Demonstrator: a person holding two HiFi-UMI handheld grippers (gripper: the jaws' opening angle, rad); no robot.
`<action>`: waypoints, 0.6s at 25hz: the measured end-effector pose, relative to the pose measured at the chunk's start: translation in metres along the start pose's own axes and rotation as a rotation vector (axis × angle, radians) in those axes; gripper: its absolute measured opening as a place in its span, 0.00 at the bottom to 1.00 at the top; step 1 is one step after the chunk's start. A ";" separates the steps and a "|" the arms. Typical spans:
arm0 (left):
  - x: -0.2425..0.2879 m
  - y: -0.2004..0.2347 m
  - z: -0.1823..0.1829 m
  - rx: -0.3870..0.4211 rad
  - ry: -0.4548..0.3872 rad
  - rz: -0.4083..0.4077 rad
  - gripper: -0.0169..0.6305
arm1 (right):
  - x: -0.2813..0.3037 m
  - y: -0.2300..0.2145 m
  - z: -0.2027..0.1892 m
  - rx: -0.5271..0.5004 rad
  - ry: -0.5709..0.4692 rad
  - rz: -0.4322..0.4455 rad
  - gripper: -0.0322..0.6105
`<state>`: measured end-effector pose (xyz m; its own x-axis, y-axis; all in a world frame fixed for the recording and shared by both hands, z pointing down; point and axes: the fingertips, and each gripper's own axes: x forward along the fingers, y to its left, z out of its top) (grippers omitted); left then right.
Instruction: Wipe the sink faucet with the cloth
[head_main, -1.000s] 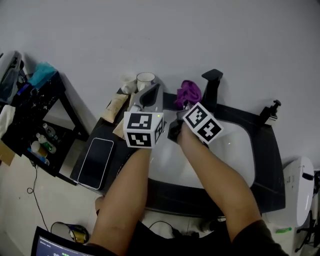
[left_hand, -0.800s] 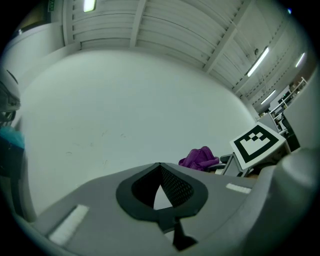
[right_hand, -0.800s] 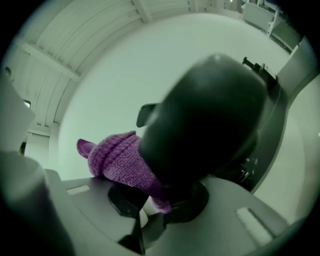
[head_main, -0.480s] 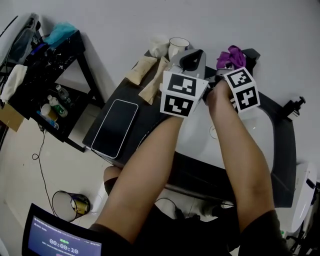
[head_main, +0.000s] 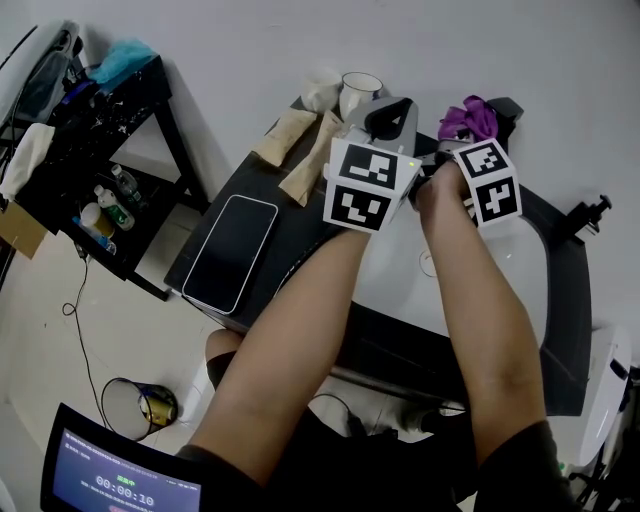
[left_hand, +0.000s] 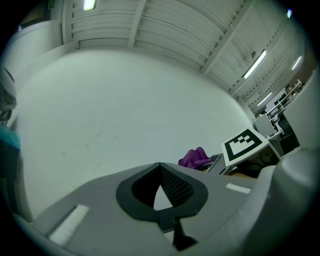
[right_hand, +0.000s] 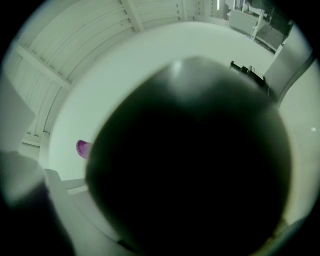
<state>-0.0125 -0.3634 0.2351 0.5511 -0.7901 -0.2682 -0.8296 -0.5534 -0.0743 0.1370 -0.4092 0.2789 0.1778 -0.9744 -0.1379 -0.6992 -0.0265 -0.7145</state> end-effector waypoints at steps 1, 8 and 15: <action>0.000 0.000 0.000 0.002 0.000 -0.002 0.05 | 0.000 -0.001 0.000 0.003 0.000 -0.002 0.14; 0.000 -0.003 0.001 0.006 -0.003 -0.012 0.05 | -0.001 -0.009 -0.006 0.015 0.018 -0.028 0.15; 0.002 -0.007 0.003 0.005 -0.007 -0.027 0.05 | -0.008 -0.038 -0.029 0.017 0.092 -0.102 0.14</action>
<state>-0.0062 -0.3605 0.2325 0.5727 -0.7731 -0.2727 -0.8148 -0.5733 -0.0860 0.1418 -0.4073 0.3272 0.1822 -0.9833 -0.0012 -0.6687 -0.1230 -0.7333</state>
